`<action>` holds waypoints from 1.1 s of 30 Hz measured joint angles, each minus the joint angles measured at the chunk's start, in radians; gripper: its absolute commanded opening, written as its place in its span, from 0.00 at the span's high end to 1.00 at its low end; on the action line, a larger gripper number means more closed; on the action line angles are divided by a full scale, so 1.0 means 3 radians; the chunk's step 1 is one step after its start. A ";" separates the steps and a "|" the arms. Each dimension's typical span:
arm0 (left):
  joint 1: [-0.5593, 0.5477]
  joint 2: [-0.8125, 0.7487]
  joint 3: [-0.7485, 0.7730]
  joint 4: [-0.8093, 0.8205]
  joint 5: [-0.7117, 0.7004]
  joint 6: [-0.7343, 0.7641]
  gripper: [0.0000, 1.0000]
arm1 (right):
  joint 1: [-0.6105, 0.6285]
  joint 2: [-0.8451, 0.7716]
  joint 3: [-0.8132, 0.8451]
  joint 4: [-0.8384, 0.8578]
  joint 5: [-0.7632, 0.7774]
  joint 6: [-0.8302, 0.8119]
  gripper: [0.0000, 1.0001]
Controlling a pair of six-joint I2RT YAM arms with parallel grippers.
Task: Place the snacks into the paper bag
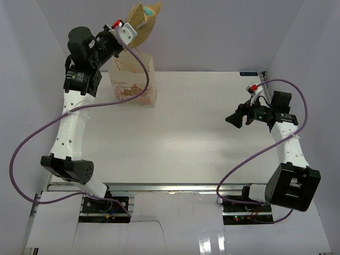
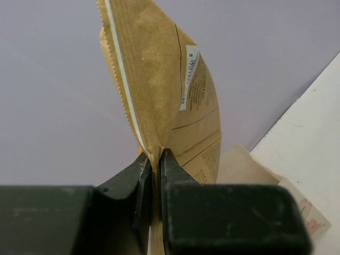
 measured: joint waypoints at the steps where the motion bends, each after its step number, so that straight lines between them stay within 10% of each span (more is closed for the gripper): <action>1: 0.0046 -0.0060 -0.0057 -0.0001 0.0009 0.0003 1.00 | 0.0000 0.0022 0.0003 0.0000 -0.0005 0.0000 0.13; 33: 0.0660 -0.0392 -0.0590 0.0554 0.0650 -0.0467 1.00 | 0.0004 0.0134 0.0018 -0.0003 -0.0046 0.0022 0.14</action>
